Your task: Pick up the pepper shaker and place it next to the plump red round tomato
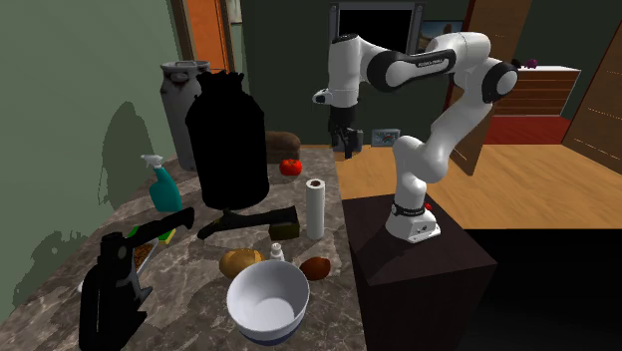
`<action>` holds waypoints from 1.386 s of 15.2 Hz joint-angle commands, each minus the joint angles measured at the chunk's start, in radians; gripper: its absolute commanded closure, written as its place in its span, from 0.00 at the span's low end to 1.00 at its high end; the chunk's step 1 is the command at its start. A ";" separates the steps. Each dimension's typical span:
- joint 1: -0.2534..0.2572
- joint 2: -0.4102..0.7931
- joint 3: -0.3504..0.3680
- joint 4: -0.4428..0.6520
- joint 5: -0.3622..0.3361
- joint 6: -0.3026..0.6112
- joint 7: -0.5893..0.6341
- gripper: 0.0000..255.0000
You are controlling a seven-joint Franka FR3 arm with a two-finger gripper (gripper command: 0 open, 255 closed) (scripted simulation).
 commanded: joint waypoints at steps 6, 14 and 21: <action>0.025 0.146 0.057 0.015 0.022 0.146 0.034 0.00; 0.051 0.413 0.146 0.105 0.015 0.346 0.095 0.00; 0.068 0.665 0.217 0.247 -0.049 0.468 0.169 0.00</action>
